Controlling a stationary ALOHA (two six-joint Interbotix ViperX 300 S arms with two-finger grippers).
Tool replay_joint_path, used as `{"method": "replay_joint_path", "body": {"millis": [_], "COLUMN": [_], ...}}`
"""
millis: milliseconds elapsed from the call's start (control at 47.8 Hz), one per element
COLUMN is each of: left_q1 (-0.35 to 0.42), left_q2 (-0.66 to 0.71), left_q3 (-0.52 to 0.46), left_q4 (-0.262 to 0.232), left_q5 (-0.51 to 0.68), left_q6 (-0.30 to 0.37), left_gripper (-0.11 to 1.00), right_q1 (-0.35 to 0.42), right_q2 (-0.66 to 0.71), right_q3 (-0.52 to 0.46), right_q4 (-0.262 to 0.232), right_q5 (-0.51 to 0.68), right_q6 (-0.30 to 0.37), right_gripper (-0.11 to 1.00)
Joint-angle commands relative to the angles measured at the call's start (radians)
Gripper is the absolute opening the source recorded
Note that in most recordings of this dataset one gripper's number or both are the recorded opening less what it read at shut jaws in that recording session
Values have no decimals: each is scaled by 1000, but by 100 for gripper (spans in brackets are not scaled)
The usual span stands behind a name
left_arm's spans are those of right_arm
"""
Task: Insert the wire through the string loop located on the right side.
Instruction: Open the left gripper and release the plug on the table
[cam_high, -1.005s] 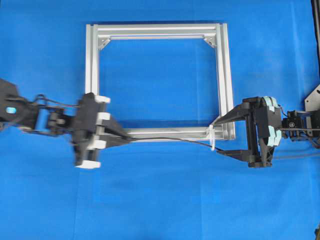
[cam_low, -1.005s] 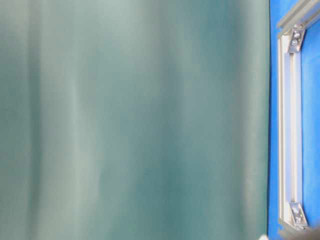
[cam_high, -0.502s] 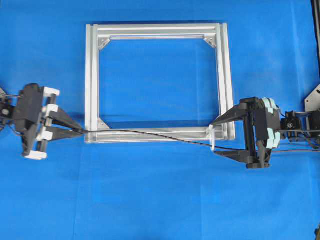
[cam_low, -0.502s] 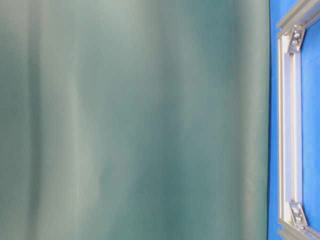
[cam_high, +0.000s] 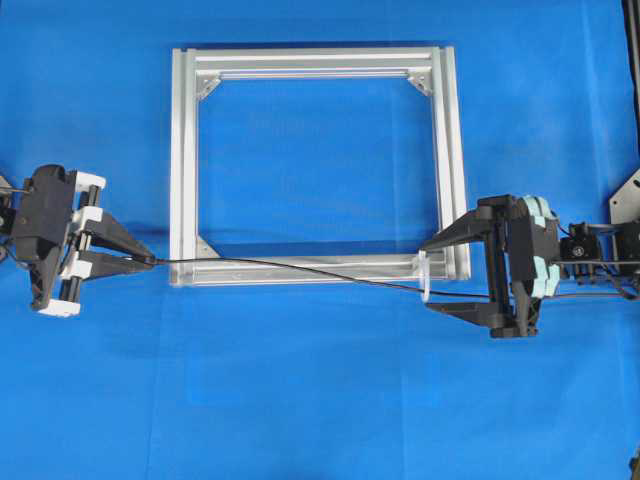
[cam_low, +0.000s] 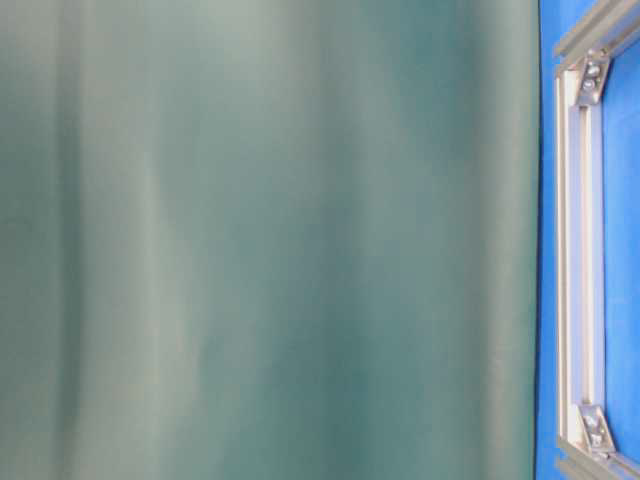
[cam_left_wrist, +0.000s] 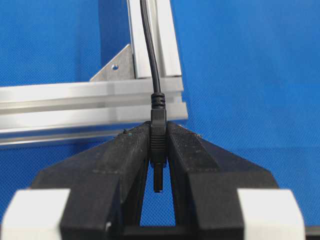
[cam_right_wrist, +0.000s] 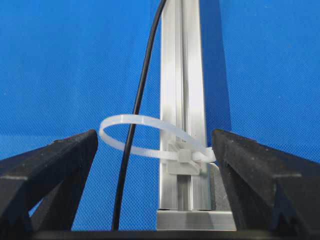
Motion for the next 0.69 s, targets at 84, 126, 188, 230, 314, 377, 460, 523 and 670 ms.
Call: {"method": "replay_joint_path", "body": {"millis": [84,126,188,230,314,377,460,523,670], "left_q1": [9,15,20,25,37,46,48,48,48], "left_q2": [2,2,2,2,2,2,0,-5,-38], "left_q3": [-18,-18,-20,-21,-21,-21,-21,-23,-40], "left_q4": [2,2,2,2,2,2,2,2,2], "left_q5": [3,9,21,31,44,48,48,52,66], "left_q6": [-11,-12,-17,-18,-18,-18,-18,-18,-17], "left_gripper": [11,20,38,53,77,89,91,87,89], "right_q1": [2,0,2,2,0,2,0,2,2], "right_q2": [-17,-17,-17,-17,-18,-21,-28,-37,-83], "right_q3": [-14,-14,-14,-14,-14,-14,-14,-14,-14], "right_q4": [0,0,0,0,0,0,0,0,0], "right_q5": [-3,-3,-3,-3,-3,-5,-3,-2,28], "right_q6": [-2,-2,-2,-2,-2,-2,-2,-3,-12], "right_gripper": [89,89,89,89,89,89,89,89,89]}}
